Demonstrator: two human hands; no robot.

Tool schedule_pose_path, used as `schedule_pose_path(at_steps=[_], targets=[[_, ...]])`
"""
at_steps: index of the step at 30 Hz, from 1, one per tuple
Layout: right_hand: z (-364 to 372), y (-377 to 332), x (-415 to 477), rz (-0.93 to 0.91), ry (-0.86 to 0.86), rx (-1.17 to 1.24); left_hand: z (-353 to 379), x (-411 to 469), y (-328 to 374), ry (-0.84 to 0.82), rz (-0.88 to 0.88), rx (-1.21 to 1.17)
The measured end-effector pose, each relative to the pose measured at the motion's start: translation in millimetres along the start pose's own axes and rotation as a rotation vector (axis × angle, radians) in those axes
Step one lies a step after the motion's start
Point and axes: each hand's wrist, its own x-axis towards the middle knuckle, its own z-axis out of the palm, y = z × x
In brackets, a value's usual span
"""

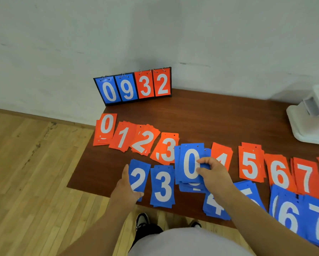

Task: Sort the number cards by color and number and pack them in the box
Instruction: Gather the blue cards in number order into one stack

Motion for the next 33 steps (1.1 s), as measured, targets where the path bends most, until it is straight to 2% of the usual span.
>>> schedule_pose_path(at_steps=[4, 11, 16, 18, 21, 23, 26, 33], targets=[[14.3, -1.7, 0.8, -0.021, 0.003, -0.004, -6.9, -5.9, 0.7, 0.006, 0.027, -0.144], [46.5, -9.9, 0.8, 0.028, 0.034, 0.061, -47.0, -8.5, -3.7, 0.141, 0.021, -0.322], [69.1, -29.5, -5.0, 0.056, 0.034, 0.132, -82.3, 6.0, -0.5, 0.133, 0.053, -0.434], [73.8, -41.9, -10.1, 0.082, 0.008, 0.246, -92.4, 11.0, 4.6, 0.09, 0.085, -0.502], [75.3, -66.5, -23.9, 0.155, -0.144, 0.695, -102.4, 13.1, 16.8, -0.004, 0.166, -0.608], [74.2, -80.3, -34.8, 0.157, -0.246, 0.884, -103.9, 12.8, 27.4, -0.069, 0.241, -0.626], [78.5, -83.1, -44.7, 0.115, -0.274, 0.932, -102.0, 6.7, 48.0, -0.178, 0.325, -0.645], [81.1, -47.7, -46.5, 0.157, 0.014, 0.678, -90.6, -15.4, 86.6, -0.341, 0.527, -0.597]])
